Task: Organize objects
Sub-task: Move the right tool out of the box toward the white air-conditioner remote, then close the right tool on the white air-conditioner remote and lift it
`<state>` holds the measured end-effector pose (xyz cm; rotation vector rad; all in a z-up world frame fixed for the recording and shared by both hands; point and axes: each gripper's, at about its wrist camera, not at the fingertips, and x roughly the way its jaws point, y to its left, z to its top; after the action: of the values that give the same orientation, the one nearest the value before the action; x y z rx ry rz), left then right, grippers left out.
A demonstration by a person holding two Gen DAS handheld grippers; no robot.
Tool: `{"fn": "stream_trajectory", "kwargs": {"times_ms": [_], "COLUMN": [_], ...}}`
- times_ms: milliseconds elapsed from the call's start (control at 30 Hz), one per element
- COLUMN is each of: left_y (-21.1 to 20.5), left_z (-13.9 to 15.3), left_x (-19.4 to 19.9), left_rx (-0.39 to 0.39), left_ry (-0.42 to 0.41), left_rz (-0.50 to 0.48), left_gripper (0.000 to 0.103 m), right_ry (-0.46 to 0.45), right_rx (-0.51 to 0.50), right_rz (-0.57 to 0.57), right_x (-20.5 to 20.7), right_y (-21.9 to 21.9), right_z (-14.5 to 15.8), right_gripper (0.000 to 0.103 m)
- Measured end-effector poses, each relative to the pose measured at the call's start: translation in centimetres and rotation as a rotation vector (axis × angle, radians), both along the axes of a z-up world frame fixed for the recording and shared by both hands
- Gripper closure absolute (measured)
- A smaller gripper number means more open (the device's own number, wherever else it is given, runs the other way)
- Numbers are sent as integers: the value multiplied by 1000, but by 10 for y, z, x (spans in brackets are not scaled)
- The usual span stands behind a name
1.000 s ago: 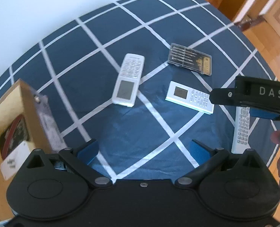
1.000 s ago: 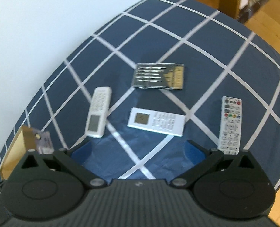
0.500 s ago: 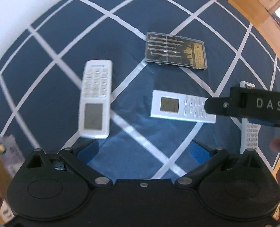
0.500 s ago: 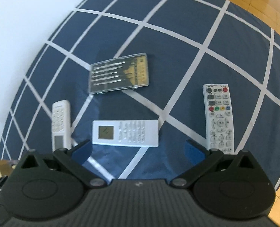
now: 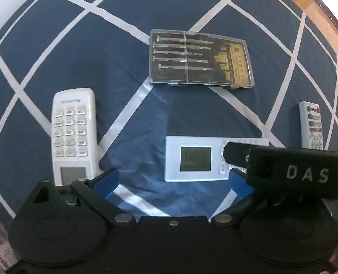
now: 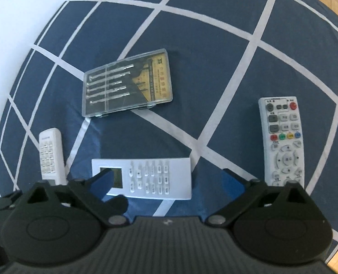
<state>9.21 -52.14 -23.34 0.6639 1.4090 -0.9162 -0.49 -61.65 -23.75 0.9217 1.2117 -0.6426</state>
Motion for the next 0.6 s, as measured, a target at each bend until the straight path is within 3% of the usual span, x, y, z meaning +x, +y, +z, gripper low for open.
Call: {"fn": "stream_trajectory", "kwargs": {"times_ms": [433,600], "left_y": [-4,-4], "left_z": [-13,-10], "left_x": [4,4], "left_rx": [-5,-21], "left_ry": [22,49], "left_rz": [-12,-18], "left_gripper": [5,18], "right_ry": [-2,2], "right_rx": [40,25], "right_rz": [6,21], "right_x": [5,6], "right_y": [0,1], "right_z": [-9,-7], "right_gripper": [20,26]}}
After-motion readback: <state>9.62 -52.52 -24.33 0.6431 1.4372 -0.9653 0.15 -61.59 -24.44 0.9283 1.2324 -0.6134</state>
